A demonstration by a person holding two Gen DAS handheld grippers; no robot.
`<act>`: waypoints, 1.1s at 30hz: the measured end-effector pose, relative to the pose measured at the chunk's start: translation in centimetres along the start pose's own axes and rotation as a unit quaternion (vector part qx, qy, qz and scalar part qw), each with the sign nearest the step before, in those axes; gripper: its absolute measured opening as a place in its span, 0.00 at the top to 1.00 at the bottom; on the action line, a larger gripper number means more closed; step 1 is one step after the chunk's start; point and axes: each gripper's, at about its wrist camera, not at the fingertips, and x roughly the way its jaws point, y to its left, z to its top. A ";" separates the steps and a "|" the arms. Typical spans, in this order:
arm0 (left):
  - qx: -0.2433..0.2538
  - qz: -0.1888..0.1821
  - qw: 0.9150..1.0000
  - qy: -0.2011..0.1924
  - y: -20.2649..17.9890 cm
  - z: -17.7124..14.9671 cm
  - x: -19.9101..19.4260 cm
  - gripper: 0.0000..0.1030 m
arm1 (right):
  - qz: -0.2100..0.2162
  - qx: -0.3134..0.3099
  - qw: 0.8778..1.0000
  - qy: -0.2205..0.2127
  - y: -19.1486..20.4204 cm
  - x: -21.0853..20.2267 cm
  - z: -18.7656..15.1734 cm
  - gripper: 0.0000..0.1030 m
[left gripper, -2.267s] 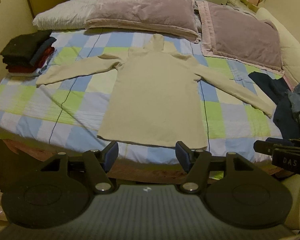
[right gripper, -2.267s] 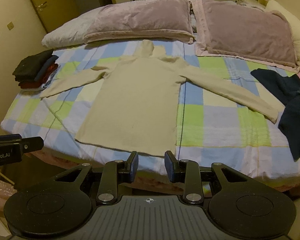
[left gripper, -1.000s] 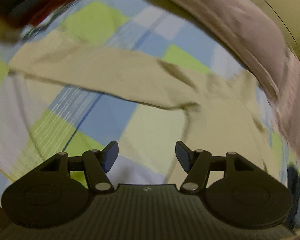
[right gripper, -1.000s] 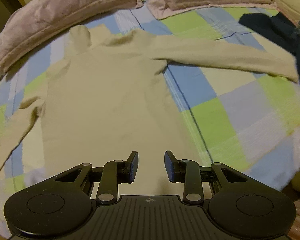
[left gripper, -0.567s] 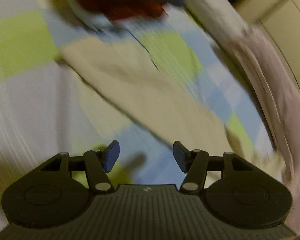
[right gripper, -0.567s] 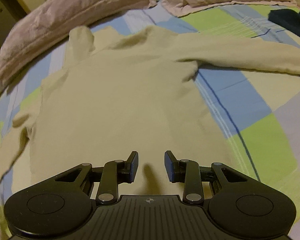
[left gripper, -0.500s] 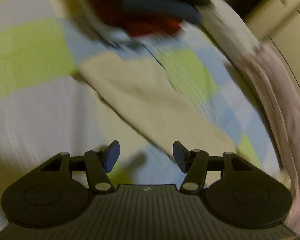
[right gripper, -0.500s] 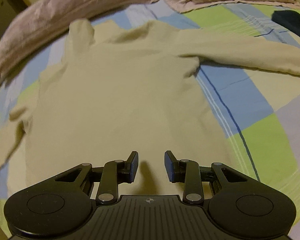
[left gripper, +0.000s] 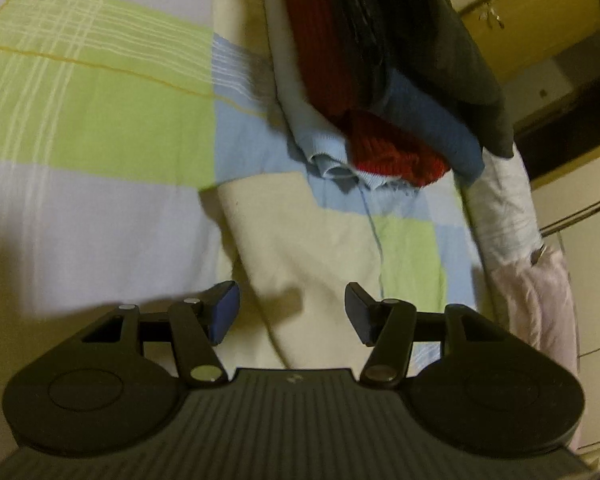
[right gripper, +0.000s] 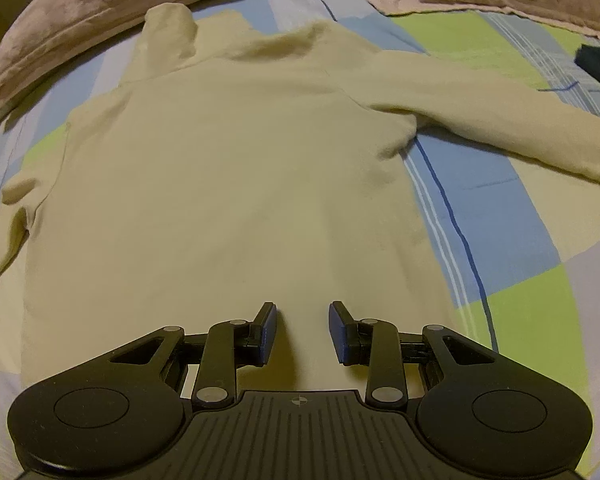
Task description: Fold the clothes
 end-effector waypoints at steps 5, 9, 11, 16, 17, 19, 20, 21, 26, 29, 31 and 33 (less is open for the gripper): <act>0.008 0.024 1.000 -0.013 -0.1 -0.3 0.4 0.84 | 0.004 -0.015 1.000 -0.007 0.1 0.0 -0.3 0.68; 0.014 0.043 0.999 -0.022 -0.5 -0.5 0.3 0.96 | 0.014 -0.012 1.000 -0.004 -0.3 0.0 -0.1 0.68; 0.057 0.021 0.998 -0.035 -2.6 -1.0 -0.3 0.99 | 0.019 -0.010 1.000 -0.002 -0.7 -0.1 0.2 0.68; 0.204 -0.103 0.973 -0.045 -10.3 -4.4 -3.8 1.00 | 0.013 0.007 1.000 -0.004 -1.7 -0.6 0.8 0.68; 0.232 -0.144 0.961 -0.037 -12.3 -5.8 -4.9 1.00 | 0.011 0.013 1.000 -0.006 -1.9 -0.6 1.0 0.68; 0.273 -0.242 0.931 -0.001 -16.0 -9.7 -7.5 1.00 | 0.007 0.022 1.000 -0.010 -2.6 -0.9 1.4 0.68; 0.285 -0.288 0.913 0.034 -17.4 -12.3 -8.4 1.00 | 0.006 0.027 1.000 -0.013 -2.9 -1.0 1.5 0.68; 0.295 -0.331 0.893 0.075 -18.7 -15.1 -9.2 0.99 | 0.004 0.031 0.999 -0.015 -3.2 -1.1 1.7 0.68; 0.324 -0.419 0.801 0.278 -22.2 -30.1 -10.0 0.80 | 0.005 0.067 0.997 -0.038 -5.2 -2.0 2.8 0.68; 0.350 -0.335 0.811 0.328 -20.2 -34.1 -8.2 0.78 | 0.016 0.107 0.993 -0.044 -6.9 -2.3 3.5 0.68; 0.364 -0.290 0.815 0.345 -18.6 -34.9 -7.4 0.78 | 0.033 0.137 0.989 -0.052 -8.1 -2.5 3.9 0.68; 0.379 -0.252 0.817 0.354 -17.1 -35.0 -6.9 0.78 | 0.066 0.172 0.981 -0.060 -9.2 -2.5 4.1 0.68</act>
